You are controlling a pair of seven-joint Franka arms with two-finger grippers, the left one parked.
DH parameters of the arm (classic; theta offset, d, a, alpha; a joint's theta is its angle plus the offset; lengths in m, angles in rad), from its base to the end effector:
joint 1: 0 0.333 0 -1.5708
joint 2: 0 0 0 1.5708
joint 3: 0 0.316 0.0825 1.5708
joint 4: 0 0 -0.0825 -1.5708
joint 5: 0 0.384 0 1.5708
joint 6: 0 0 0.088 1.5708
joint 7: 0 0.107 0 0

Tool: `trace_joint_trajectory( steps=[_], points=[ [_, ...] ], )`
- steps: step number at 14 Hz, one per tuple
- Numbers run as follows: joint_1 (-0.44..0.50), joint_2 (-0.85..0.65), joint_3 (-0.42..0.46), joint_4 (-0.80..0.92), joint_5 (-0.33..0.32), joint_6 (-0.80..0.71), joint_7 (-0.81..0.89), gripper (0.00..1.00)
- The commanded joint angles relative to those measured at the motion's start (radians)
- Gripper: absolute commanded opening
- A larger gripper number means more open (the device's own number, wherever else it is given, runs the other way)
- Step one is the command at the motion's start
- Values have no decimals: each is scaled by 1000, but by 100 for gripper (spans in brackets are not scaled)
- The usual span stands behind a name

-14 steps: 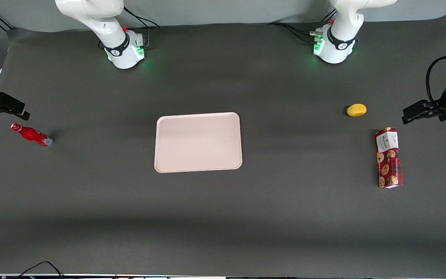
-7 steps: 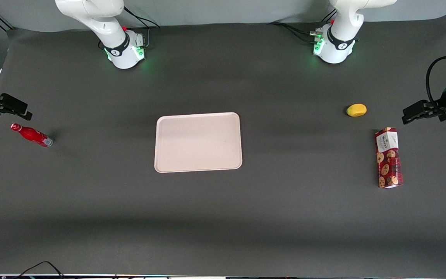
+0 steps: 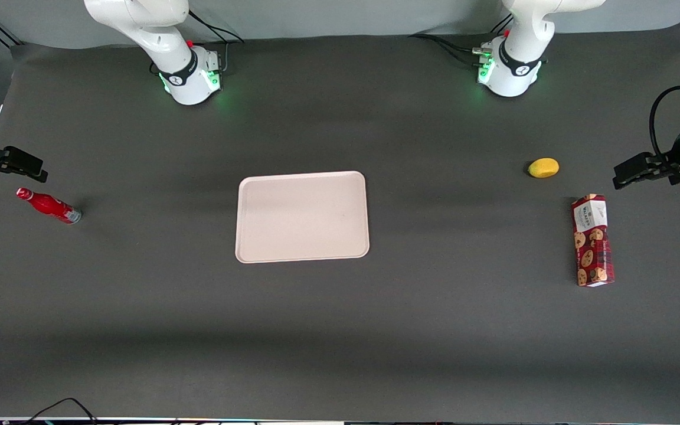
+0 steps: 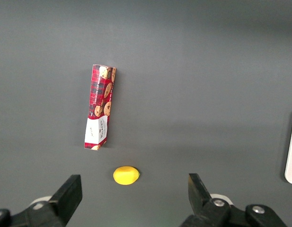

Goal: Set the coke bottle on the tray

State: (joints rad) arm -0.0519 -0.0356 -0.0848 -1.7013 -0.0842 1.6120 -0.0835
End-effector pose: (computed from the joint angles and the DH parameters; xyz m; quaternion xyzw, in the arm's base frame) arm 0.5371 -0.0834 0.5862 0.9985 -0.0236 -0.0312 0.0373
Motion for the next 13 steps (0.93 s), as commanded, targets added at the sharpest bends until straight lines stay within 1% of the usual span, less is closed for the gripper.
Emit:
trace_joint_trajectory(
  steps=[1,4,6,9,11,13],
  points=[
    [-3,-69,-93,-113,-25,67,-166,100],
    [-3,-197,-179,-353,-32,272,-289,100],
    [4,-245,-251,-473,-39,389,-364,100],
    [11,-225,-389,-564,-37,546,-575,100],
    [12,-225,-453,-651,-37,673,-634,100],
    [14,-189,-499,-673,-25,752,-740,100]
  ],
)
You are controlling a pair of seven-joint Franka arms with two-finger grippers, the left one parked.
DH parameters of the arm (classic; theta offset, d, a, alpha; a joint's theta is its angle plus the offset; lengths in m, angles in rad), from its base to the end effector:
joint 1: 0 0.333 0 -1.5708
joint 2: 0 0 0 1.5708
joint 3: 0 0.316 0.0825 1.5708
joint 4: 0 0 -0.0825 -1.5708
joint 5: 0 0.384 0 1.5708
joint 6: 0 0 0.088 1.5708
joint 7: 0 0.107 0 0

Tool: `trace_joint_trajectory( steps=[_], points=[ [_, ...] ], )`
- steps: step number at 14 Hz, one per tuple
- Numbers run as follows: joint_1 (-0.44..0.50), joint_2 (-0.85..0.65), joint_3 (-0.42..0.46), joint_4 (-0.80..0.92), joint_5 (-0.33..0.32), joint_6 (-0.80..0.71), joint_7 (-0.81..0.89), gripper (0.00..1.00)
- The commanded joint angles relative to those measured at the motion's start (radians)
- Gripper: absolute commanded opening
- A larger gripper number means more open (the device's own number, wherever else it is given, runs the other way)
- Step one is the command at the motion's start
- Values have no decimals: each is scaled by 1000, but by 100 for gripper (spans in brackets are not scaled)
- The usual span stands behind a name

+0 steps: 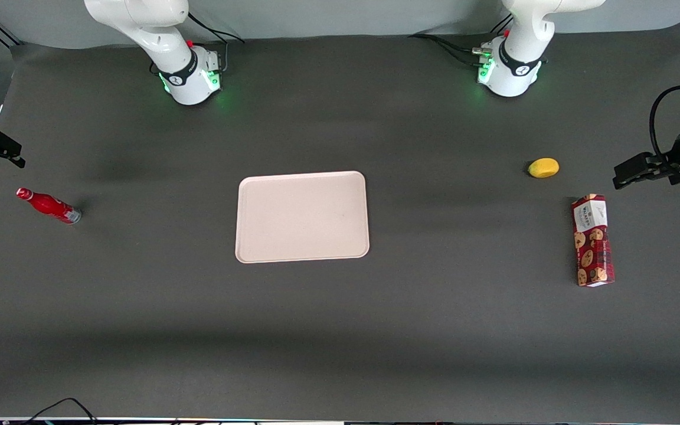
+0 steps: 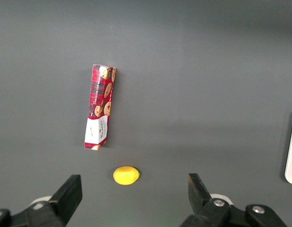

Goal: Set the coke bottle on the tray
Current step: 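Lower the open right gripper onto the red Coca-Cola bottle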

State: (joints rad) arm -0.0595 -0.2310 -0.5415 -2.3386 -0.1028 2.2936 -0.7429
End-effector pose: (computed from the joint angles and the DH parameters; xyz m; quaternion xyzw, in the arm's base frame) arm 0.3997 -0.2835 0.4286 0.9914 0.1028 0.0728 0.0344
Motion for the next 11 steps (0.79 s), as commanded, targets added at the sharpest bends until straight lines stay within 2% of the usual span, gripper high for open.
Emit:
trace_joint_trajectory(
  steps=[1,2,5,6,11],
  points=[
    [30,42,-60,-33,3,93,-125,100],
    [36,67,-78,-33,32,110,-169,100],
    [36,160,-94,-18,200,118,-330,100],
    [35,182,-94,-13,234,119,-351,100],
    [33,251,-94,-10,249,185,-389,100]
  ],
)
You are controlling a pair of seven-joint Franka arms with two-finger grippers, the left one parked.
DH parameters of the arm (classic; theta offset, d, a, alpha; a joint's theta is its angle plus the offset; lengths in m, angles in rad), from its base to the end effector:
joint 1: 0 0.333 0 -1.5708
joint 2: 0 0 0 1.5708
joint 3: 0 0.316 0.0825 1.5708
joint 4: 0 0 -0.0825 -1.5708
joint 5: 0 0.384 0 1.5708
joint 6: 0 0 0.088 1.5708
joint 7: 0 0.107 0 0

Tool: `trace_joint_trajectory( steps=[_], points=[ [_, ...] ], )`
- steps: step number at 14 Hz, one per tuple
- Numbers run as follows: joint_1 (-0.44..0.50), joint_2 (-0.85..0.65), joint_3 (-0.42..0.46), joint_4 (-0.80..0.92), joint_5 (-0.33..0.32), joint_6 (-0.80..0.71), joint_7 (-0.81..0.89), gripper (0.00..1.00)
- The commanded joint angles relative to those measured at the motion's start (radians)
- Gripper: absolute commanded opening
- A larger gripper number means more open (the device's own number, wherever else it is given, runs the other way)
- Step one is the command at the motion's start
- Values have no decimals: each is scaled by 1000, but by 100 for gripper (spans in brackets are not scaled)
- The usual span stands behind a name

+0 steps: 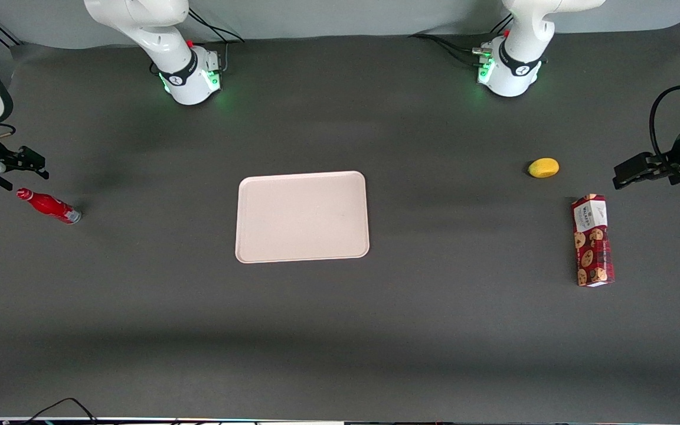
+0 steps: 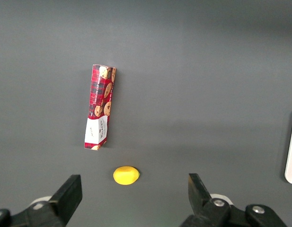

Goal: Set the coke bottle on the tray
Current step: 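Lower the open right gripper onto the red Coca-Cola bottle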

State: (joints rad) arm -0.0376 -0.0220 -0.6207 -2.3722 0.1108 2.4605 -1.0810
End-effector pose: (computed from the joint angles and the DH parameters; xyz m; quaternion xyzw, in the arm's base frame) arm 0.4001 -0.3096 0.3408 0.9833 0.1686 0.0672 0.0122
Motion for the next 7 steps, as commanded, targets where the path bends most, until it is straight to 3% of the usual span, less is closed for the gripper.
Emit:
trace_joint_trajectory(
  steps=[1,4,6,7],
  points=[
    [10,56,-14,33,35,20,-54,100],
    [12,117,-14,86,62,-12,-80,100],
    [12,152,-16,120,142,-49,-150,100],
    [12,165,-16,126,148,-52,-158,100]
  ],
)
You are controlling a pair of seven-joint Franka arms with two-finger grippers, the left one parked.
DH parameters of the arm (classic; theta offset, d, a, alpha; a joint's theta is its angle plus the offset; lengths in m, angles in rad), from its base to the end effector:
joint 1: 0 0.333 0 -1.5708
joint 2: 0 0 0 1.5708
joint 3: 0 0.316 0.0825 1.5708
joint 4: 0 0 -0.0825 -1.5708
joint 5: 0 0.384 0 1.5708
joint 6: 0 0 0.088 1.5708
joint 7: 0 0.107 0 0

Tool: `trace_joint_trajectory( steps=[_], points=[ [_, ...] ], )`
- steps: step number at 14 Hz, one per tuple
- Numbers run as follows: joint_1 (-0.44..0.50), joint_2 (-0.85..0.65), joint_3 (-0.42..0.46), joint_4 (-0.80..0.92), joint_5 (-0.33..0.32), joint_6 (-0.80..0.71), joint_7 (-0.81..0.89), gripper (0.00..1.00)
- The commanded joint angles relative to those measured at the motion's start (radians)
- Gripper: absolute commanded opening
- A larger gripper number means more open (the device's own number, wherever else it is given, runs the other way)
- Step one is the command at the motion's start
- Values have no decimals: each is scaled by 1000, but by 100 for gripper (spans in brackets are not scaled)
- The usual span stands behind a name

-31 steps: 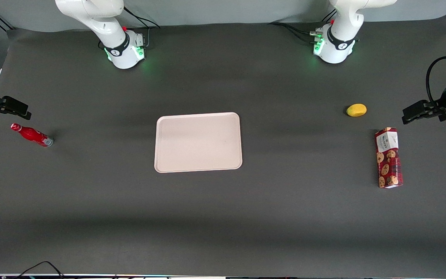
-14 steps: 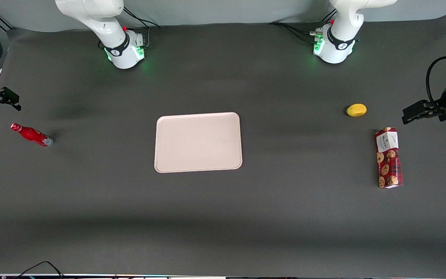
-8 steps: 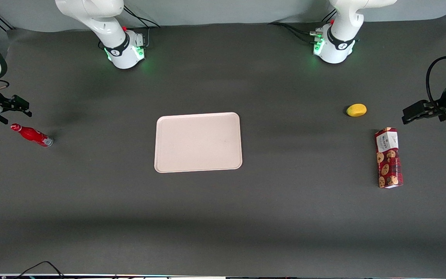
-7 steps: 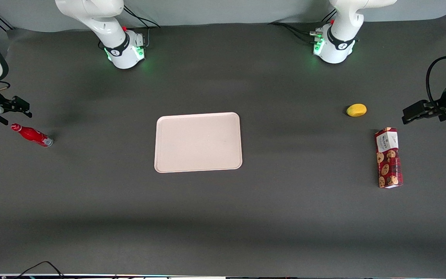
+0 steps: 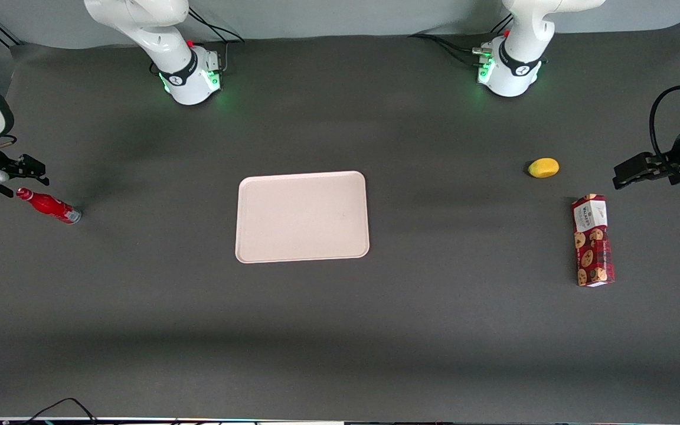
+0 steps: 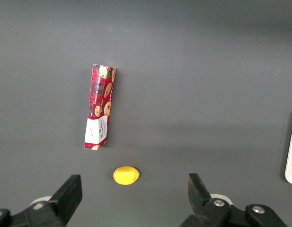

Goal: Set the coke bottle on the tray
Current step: 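Lower the open right gripper onto the red Coca-Cola bottle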

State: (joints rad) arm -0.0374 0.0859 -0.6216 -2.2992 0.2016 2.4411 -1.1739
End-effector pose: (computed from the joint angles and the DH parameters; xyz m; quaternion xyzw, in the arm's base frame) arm 0.4171 -0.3220 0.3247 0.9814 0.1832 0.0568 0.0038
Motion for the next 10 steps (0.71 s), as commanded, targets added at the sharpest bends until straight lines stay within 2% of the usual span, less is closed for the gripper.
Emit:
trace_joint_trajectory(
  steps=[1,10],
  points=[
    [13,67,-15,59,58,-33,-62,100],
    [7,90,-20,66,65,-63,-65,100]
  ],
)
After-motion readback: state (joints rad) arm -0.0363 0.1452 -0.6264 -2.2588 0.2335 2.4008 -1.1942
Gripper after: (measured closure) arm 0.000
